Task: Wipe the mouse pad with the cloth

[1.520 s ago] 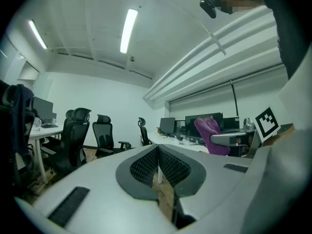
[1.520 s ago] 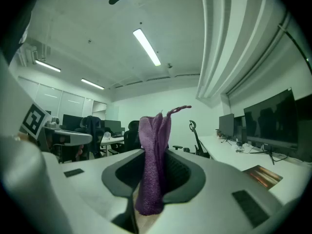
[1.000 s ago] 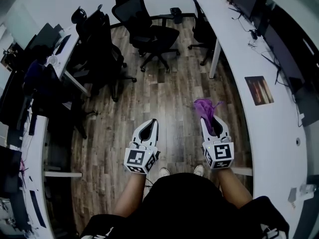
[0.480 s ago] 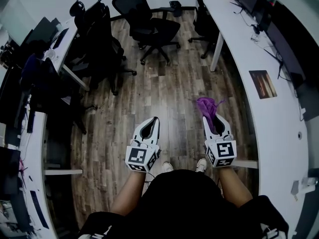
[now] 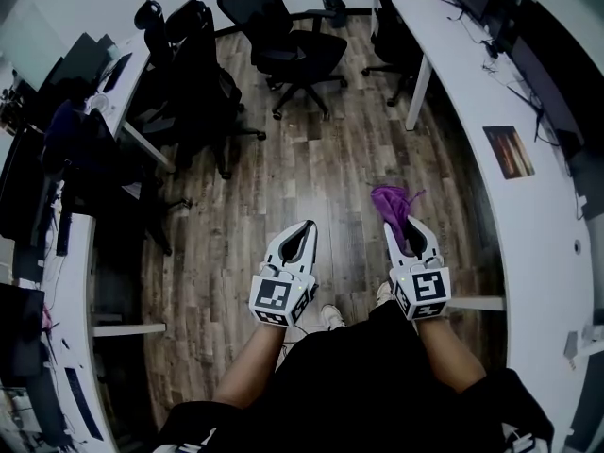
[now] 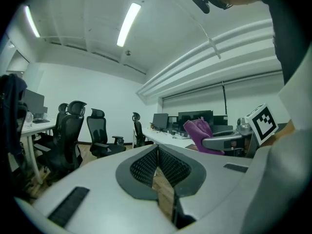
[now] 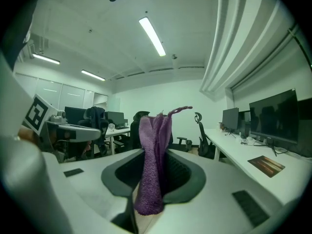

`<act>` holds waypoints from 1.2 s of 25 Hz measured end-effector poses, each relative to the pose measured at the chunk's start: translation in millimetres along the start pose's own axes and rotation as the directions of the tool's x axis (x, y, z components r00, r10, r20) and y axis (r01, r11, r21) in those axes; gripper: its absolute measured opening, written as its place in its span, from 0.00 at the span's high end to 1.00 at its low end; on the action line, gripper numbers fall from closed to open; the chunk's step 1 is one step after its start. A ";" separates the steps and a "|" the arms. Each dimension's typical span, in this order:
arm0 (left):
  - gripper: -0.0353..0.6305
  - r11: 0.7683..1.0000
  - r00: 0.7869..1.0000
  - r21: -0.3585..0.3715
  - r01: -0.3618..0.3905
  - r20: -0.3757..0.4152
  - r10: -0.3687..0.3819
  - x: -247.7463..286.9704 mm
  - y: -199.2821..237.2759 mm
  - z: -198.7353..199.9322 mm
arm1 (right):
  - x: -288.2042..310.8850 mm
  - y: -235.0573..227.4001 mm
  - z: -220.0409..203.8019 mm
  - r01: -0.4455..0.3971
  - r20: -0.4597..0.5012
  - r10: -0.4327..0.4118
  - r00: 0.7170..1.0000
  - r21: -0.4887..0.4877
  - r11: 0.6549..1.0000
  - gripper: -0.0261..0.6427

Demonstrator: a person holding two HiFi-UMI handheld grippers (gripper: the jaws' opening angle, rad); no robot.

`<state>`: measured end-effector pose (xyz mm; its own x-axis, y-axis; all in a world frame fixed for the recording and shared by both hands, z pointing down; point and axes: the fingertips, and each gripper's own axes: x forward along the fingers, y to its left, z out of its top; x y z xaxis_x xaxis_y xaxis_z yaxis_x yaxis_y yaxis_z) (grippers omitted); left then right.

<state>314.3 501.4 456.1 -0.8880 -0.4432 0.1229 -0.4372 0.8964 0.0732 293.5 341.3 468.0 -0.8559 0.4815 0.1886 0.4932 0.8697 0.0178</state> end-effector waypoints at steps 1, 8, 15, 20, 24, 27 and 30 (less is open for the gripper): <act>0.91 1.000 1.000 -0.001 0.001 0.001 -0.001 0.2 1.8 0.7 | 0.4 1.3 0.7 -0.005 -0.002 0.005 1.000 -0.004 1.000 0.79; 0.91 0.999 0.999 -0.037 0.011 -0.041 -0.012 26.2 8.8 -9.2 | 17.3 -26.5 -5.9 0.006 -0.019 -0.005 1.000 0.047 0.999 0.79; 0.91 0.997 0.997 -0.061 0.044 -0.057 -0.048 87.6 13.4 0.4 | 62.8 -63.0 7.7 0.006 -0.002 -0.006 1.000 0.047 0.999 0.79; 0.91 0.997 0.995 -0.029 0.066 -0.076 -0.068 152.6 19.2 4.7 | 90.8 -115.7 12.0 0.044 0.006 -0.044 0.999 0.009 0.999 0.79; 0.91 0.999 0.990 -0.014 0.041 -0.138 -0.042 203.7 26.6 -3.3 | 115.9 -157.2 -3.9 0.060 -0.028 -0.059 0.998 0.031 0.998 0.79; 0.91 0.999 0.984 -0.015 0.044 -0.172 -0.046 241.4 24.7 -4.8 | 130.1 -189.4 -9.7 0.070 -0.044 -0.068 0.997 0.054 0.996 0.79; 0.91 0.997 0.983 0.001 0.077 -0.169 -0.076 278.6 14.3 6.2 | 139.2 -225.4 -5.6 0.097 -0.032 -0.095 0.995 0.066 0.993 0.79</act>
<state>59.8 390.8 485.2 -0.8152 -0.5053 0.2830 -0.5045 0.8596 0.0817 64.1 211.7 495.8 -0.8934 0.3932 0.2171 0.3968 0.9175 -0.0290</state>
